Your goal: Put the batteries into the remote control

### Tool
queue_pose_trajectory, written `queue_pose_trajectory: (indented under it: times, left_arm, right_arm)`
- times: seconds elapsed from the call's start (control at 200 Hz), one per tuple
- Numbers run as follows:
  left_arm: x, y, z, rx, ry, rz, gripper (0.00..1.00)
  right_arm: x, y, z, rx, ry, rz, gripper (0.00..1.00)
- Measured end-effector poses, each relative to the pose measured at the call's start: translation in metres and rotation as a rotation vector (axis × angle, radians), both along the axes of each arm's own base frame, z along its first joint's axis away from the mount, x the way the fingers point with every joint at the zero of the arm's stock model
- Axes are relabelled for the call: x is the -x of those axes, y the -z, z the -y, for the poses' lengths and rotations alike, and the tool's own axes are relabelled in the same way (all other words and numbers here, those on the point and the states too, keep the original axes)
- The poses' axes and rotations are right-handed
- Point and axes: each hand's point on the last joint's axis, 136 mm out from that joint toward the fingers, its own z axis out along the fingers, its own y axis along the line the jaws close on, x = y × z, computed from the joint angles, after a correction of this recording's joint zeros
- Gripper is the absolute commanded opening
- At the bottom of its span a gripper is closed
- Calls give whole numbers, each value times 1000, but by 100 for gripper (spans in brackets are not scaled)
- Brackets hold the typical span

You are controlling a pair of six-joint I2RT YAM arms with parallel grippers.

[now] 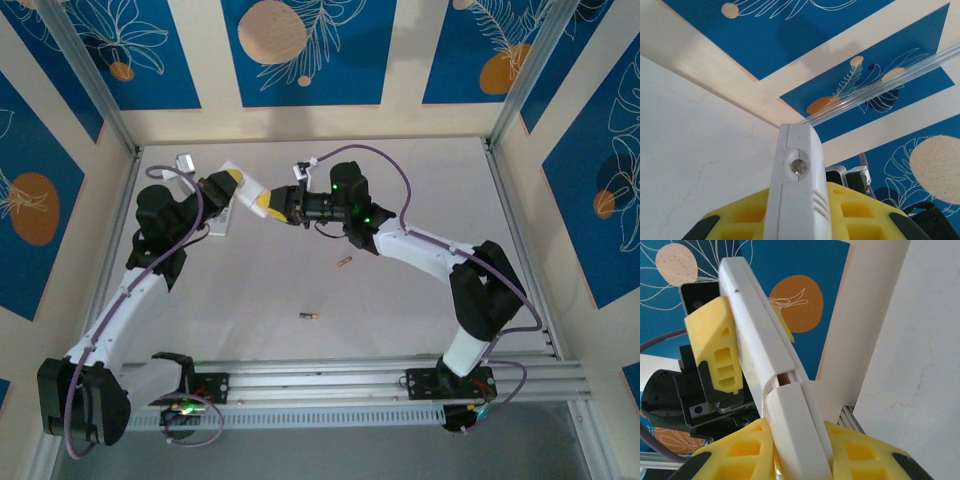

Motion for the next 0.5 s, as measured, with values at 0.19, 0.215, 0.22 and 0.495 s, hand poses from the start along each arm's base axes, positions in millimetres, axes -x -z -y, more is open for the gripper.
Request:
queue_pose_trajectory:
  times: [0.19,0.215,0.22,0.495]
  left_arm:
    - [0,19,-1,116,32,-114,0]
    - [1,22,0,126,44,-129,0]
    - [1,23,0,127,46,-132,0]
    - [-22,29,-42,161,-111,-125,0]
  right_arm:
    - [8,10,13,22,25,6,20]
    - [9,13,14,25,27,4,20]
    - [9,13,14,26,27,3,20]
    - [20,45,29,110,11,-27,13]
